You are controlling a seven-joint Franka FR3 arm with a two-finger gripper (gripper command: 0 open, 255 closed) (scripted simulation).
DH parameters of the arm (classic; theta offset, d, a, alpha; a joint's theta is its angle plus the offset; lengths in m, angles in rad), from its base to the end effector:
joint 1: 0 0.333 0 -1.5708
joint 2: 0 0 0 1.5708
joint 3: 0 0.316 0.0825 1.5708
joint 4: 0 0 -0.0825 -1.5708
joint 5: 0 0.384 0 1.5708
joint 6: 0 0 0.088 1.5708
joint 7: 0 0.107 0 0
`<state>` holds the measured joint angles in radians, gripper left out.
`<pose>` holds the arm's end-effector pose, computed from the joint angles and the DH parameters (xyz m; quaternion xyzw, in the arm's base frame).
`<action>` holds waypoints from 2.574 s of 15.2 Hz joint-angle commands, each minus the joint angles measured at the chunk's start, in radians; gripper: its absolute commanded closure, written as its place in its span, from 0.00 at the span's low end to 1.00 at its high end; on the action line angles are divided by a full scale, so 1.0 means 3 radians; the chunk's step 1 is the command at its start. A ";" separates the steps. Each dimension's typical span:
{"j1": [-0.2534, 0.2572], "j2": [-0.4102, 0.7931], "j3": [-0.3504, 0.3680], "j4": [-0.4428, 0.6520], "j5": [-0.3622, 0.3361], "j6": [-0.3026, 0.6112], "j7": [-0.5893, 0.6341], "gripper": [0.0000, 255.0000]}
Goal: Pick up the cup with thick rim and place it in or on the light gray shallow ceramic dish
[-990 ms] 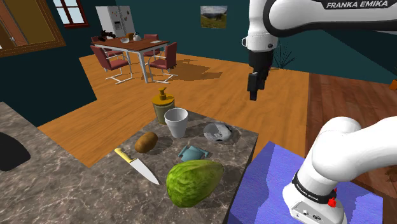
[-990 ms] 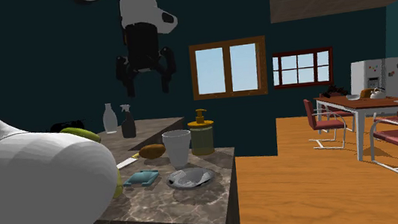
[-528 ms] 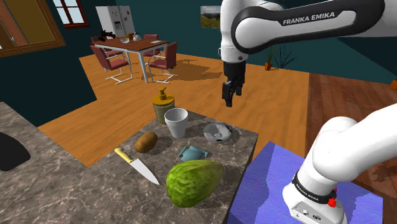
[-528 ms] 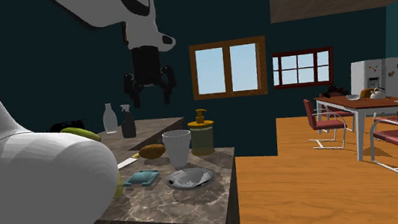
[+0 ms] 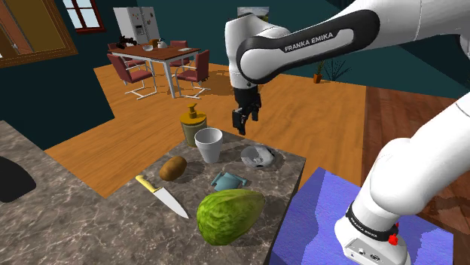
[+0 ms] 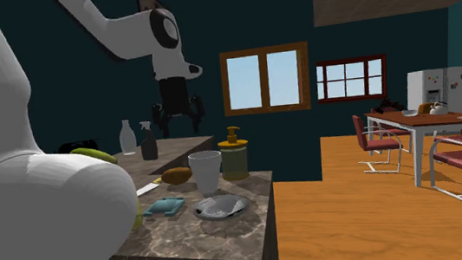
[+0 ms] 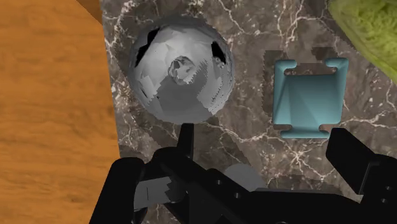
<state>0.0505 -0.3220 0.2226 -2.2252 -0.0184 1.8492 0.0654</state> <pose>0.4335 0.1266 0.4963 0.9936 0.0997 -0.0233 0.0481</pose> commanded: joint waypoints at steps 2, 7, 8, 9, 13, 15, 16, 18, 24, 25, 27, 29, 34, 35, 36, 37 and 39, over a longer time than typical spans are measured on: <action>0.0005 0.0381 0.0102 0.0197 -0.0100 0.0198 0.0147 0.00; 0.0045 0.1019 0.0232 0.0647 -0.0341 0.0380 0.0409 0.00; 0.0060 0.1149 0.0250 0.0751 -0.0398 0.0402 0.0462 0.00; 0.0078 0.1281 0.0265 0.0859 -0.0456 0.0418 0.0514 0.00; 0.0182 0.1813 0.0293 0.1344 -0.0695 0.0438 0.0703 0.00; 0.0253 0.2085 0.0287 0.1620 -0.0811 0.0419 0.0781 0.00; 0.0285 0.2197 0.0282 0.1740 -0.0855 0.0406 0.0808 0.00; 0.0283 0.2222 0.0270 0.1686 -0.0870 0.0485 0.0818 0.00; 0.0270 0.2305 0.0244 0.1552 -0.0918 0.0698 0.0850 0.00; 0.0270 0.2306 0.0244 0.1552 -0.0918 0.0697 0.0850 0.00; 0.0270 0.2306 0.0244 0.1553 -0.0918 0.0697 0.0850 0.00; 0.0270 0.2306 0.0243 0.1553 -0.0918 0.0697 0.0850 0.00; 0.0271 0.2306 0.0244 0.1553 -0.0918 0.0697 0.0850 1.00; 0.0271 0.2306 0.0244 0.1553 -0.0918 0.0697 0.0850 1.00; 0.0271 0.2306 0.0244 0.1553 -0.0918 0.0697 0.0850 1.00; 0.0271 0.2306 0.0244 0.1553 -0.0918 0.0697 0.0850 1.00; 0.0270 0.2306 0.0244 0.1553 -0.0918 0.0697 0.0850 1.00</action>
<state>0.1320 0.3686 0.2959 -1.7576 -0.2944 2.0583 0.3206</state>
